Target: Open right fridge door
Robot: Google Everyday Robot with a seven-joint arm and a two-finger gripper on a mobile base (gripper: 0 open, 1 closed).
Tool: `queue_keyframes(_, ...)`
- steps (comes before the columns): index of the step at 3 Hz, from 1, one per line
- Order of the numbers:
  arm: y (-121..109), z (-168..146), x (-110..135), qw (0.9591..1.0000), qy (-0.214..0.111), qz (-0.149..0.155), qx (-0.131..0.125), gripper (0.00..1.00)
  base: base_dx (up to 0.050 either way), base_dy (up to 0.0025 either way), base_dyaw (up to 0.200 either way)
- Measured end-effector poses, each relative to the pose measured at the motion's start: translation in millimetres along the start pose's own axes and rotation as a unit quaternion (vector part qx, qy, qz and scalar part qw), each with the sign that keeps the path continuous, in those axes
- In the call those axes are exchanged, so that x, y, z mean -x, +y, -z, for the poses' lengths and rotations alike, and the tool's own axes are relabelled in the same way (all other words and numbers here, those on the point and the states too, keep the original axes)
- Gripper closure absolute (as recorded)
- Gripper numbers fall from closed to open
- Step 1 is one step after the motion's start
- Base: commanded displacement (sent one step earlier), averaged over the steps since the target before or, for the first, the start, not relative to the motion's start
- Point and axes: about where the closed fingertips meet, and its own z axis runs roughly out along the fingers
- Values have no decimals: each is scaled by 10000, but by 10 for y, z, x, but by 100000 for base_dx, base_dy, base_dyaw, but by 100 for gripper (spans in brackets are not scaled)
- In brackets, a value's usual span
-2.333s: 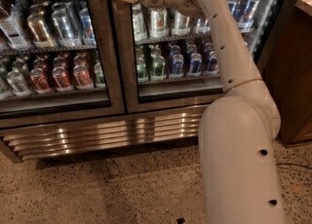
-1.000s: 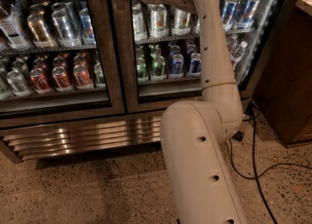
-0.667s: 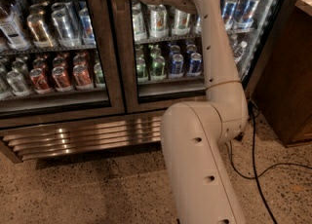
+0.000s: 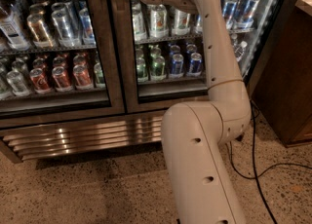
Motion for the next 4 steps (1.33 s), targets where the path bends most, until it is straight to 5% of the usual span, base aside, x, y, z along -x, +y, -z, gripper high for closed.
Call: queue_keyframes(4, -8, -2, 0, 10000, -3, 0, -11, 100, 0, 0, 0)
